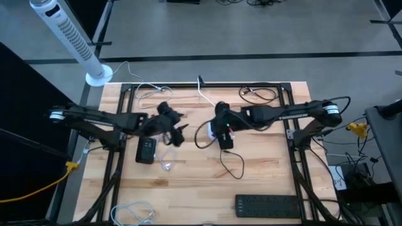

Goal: Insert USB
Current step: Insert the purple charger cable into the white charger adapter

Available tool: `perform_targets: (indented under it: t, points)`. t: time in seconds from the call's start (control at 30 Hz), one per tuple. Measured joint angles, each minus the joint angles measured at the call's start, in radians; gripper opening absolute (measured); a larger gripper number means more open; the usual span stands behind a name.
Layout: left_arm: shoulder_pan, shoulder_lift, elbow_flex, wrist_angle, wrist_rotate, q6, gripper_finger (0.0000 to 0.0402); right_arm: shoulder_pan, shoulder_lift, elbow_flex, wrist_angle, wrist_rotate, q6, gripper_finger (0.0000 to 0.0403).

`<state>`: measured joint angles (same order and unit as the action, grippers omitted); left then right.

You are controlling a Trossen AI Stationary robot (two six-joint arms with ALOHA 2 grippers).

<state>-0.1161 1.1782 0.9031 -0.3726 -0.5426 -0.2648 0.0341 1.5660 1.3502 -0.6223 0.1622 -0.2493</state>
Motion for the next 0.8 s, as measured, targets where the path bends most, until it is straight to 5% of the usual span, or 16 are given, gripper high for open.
perform_targets:
  t: [0.17, 0.37, 0.6, 0.8]
  points:
    - [-0.16, -0.131, 0.0, -0.082, 0.006, -0.089, 0.0168, 0.067, -0.021, -0.124, 0.211, -0.065, -0.06, 0.0226]
    - [-0.353, -0.198, 0.002, -0.195, 0.073, -0.373, 0.012, 0.164, 0.005, -0.308, 0.54, -0.141, -0.106, 0.0195]
    - [-0.521, -0.078, 0.001, -0.389, 0.094, -0.735, 0.0071, 0.314, 0.009, -0.437, 0.782, -0.144, -0.084, 0.0177]
    - [-0.527, 0.059, 0.0, -0.417, 0.218, -0.877, 0.0051, 0.438, 0.015, -0.49, 0.936, -0.144, -0.034, 0.0166]
